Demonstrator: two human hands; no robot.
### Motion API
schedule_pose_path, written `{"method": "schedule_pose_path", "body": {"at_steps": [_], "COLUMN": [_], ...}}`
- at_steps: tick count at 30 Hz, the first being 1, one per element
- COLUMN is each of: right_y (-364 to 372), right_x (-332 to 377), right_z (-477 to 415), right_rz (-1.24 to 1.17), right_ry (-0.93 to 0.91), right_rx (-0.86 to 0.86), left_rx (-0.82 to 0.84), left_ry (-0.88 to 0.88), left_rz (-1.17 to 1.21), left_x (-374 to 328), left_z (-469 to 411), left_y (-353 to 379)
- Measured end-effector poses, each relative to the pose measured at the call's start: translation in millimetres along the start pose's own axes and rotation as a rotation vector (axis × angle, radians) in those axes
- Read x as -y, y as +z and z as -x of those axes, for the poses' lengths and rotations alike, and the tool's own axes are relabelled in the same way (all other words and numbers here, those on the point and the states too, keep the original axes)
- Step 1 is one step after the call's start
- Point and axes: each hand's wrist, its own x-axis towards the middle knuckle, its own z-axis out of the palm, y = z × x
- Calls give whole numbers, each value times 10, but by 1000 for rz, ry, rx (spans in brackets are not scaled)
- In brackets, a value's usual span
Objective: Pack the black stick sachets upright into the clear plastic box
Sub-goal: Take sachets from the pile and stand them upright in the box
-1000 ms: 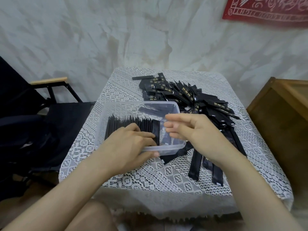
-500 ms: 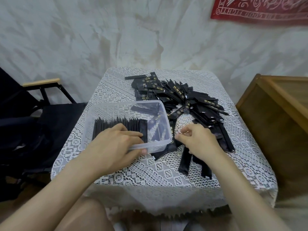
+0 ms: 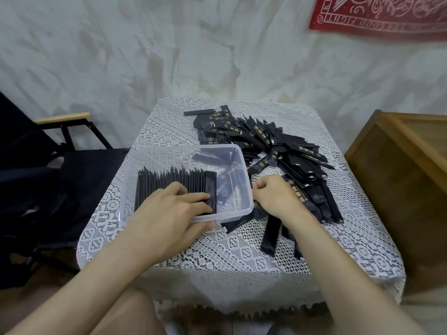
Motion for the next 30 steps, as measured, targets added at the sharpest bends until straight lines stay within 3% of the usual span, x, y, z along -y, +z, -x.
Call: {"method": "schedule_pose_path", "body": {"at_steps": [4, 12, 18, 21, 30], "right_y": [-105, -116, 35, 25, -223], "right_x": [-129, -32, 114, 111, 1], "right_z": [-51, -104, -143, -160, -70], "right_rz": [-108, -341, 106, 172, -291], "right_ry": [-2, 40, 17, 14, -14], "right_rx": [-42, 56, -4, -16, 24], "left_rx": [-28, -32, -43, -44, -19], "left_ry": [-1, -5, 2, -3, -6], "left_rz": [2, -10, -21, -15, -14], "left_x": [-11, -20, -30, -26, -2], "left_z": [4, 5, 29, 19, 5], "left_y": [1, 1, 8, 8, 16]}}
